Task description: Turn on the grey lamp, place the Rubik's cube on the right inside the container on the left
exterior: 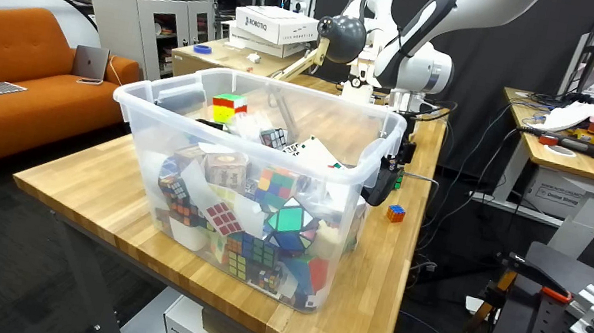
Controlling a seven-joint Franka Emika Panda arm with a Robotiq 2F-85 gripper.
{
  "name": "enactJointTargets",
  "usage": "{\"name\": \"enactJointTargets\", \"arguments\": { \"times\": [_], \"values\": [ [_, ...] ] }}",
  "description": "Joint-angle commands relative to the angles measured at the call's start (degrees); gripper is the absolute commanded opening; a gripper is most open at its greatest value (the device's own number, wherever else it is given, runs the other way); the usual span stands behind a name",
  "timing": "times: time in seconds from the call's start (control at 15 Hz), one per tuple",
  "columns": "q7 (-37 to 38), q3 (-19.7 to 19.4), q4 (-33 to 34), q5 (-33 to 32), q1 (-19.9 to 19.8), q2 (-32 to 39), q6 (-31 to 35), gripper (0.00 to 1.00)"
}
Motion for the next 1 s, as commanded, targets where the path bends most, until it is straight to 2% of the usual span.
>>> {"name": "enactJointTargets", "arguments": {
  "times": [0.0,0.93],
  "values": [
    [-0.1,0.3,0.0,0.3,-1.0,-0.6,1.3,0.38],
    [1.0,-2.6,-4.4,-1.2,0.1,-5.4,15.4,0.38]
  ]
}}
